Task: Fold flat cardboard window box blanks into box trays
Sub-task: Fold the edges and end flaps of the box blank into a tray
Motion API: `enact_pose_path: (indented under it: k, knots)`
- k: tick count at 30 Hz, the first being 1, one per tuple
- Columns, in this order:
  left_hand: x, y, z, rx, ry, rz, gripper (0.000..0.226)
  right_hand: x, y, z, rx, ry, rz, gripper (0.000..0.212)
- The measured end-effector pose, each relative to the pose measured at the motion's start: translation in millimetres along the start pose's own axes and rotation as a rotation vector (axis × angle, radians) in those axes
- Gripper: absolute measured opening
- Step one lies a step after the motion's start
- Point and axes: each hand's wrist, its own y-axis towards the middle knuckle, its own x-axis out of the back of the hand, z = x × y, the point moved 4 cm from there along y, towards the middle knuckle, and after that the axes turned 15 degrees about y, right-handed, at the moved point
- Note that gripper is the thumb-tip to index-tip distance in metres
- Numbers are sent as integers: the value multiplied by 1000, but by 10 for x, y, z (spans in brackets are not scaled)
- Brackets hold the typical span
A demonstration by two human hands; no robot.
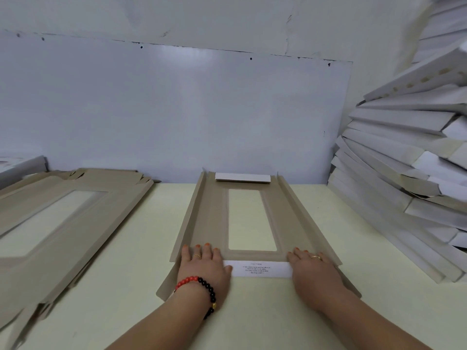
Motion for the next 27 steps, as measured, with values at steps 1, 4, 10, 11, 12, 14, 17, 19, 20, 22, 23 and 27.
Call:
enact_pose_path:
  k: [1,4,10,11,12,14,17,19,20,22,23,27]
  knots:
    - [36,-25,17,-15,-26,-25,61,28,-17,8,14,36,-21,49]
    - [168,-115,80,-88,-180,-115,47,130,-66,-1,31,201,-32,34]
    - [262,-267,262,-94,-469,-229,32,243,-171,-81,8,405,-85,33]
    - [260,-282,276,-90,-477,-243,27,237,-191,-94,10,450,-75,31]
    - [249,-290,287,-81,-483,-244,18,227,-203,-115,6,478,-61,24]
    - [224,-307,292,-75,-482,-195,28,204,-239,-129,-8,464,-4,16]
    - [181,-295,256,-112,-427,-177,70,183,-250,-120,37,444,-5,63]
    - [188,-267,241,-116,-446,-153,78,203,-229,-95,62,473,-22,70]
    - [201,-261,239,-127,-454,-137,79,203,-224,-86,80,475,-21,69]
    - [243,-245,242,-124,-438,-121,73,213,-225,-65,114,435,-22,61]
    - [269,-239,233,-124,-413,-140,66,220,-220,-65,139,408,-53,55]
    - [385,-354,181,-200,-207,-311,29,280,-310,12,268,240,-109,40]
